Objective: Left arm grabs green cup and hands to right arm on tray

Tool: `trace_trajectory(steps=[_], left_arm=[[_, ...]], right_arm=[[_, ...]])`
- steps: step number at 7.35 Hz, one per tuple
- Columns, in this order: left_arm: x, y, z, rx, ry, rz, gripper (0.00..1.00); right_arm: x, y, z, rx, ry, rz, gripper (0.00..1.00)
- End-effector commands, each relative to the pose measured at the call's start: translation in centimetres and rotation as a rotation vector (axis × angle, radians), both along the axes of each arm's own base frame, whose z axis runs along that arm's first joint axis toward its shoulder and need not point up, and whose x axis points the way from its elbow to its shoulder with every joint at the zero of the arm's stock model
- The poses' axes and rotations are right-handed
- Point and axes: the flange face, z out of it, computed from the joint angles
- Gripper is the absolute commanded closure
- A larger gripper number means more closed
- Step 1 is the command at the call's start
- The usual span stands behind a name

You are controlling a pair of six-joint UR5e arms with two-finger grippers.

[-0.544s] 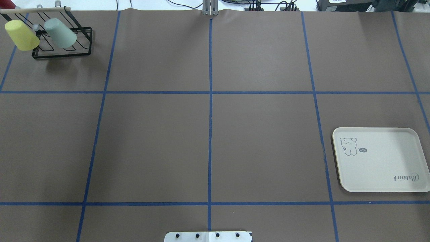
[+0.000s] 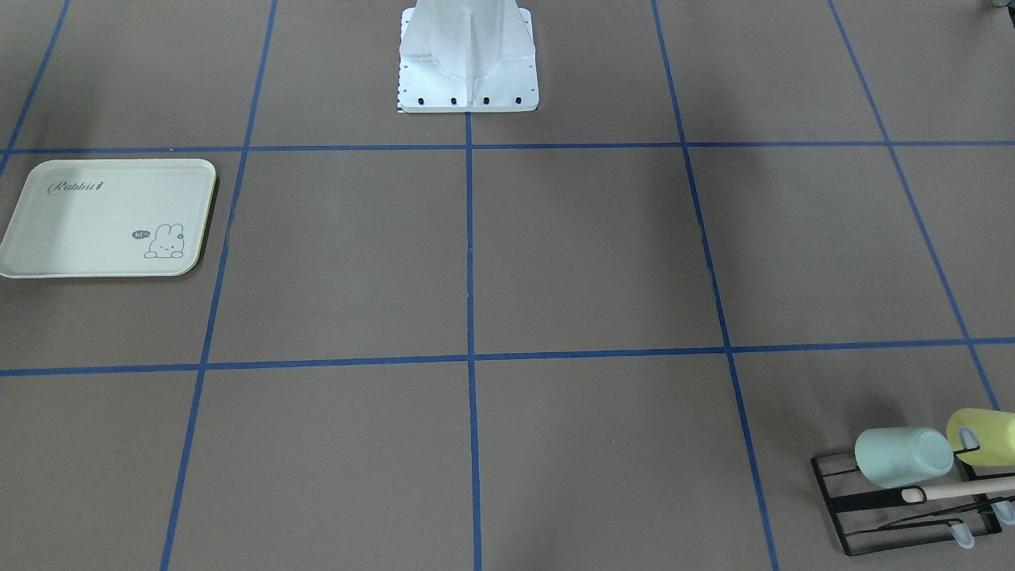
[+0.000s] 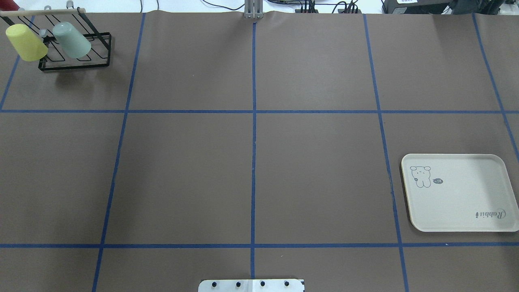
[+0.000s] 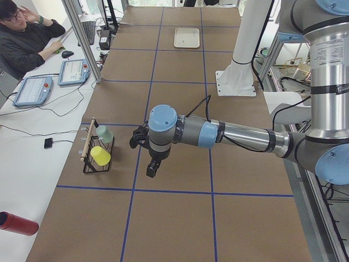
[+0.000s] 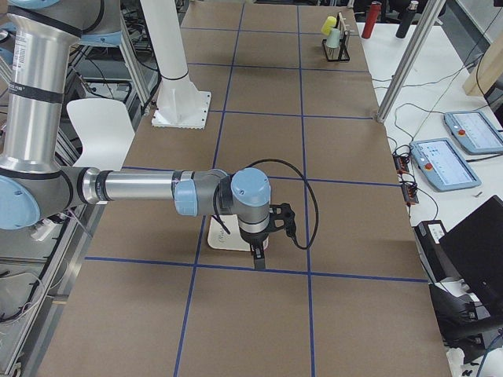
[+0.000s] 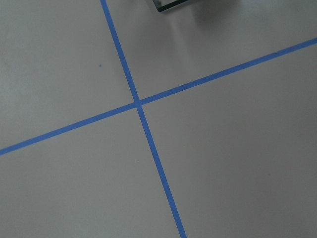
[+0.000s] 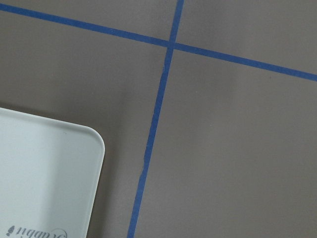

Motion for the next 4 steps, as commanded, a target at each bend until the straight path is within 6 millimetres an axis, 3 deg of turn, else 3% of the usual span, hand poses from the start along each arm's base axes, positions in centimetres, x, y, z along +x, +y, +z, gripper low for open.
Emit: trace_trajectory(steps=[1,2,3,4], left_arm=[[0.0,-2.3,-2.9,0.073,0.004,-0.001,0.00],[0.0,-4.8,-5.6,0.164,0.003,-0.003,0.00],[0.0,-7.5,-7.3,0.136,0.022,-0.053,0.00],[0.1,-8.7,-7.8,0.108,0.038,-0.093,0.00]], right_arm=[[0.1,-1.1,-2.4,0.175,0.000,0.010,0.00],[0.0,-1.3,-2.7,0.223,-0.003,0.008,0.00],[0.0,-1.6,-2.8,0.222,-0.005,0.010,0.00],[-0.1,-1.6,-2.8,0.217,-0.015,0.013,0.00]])
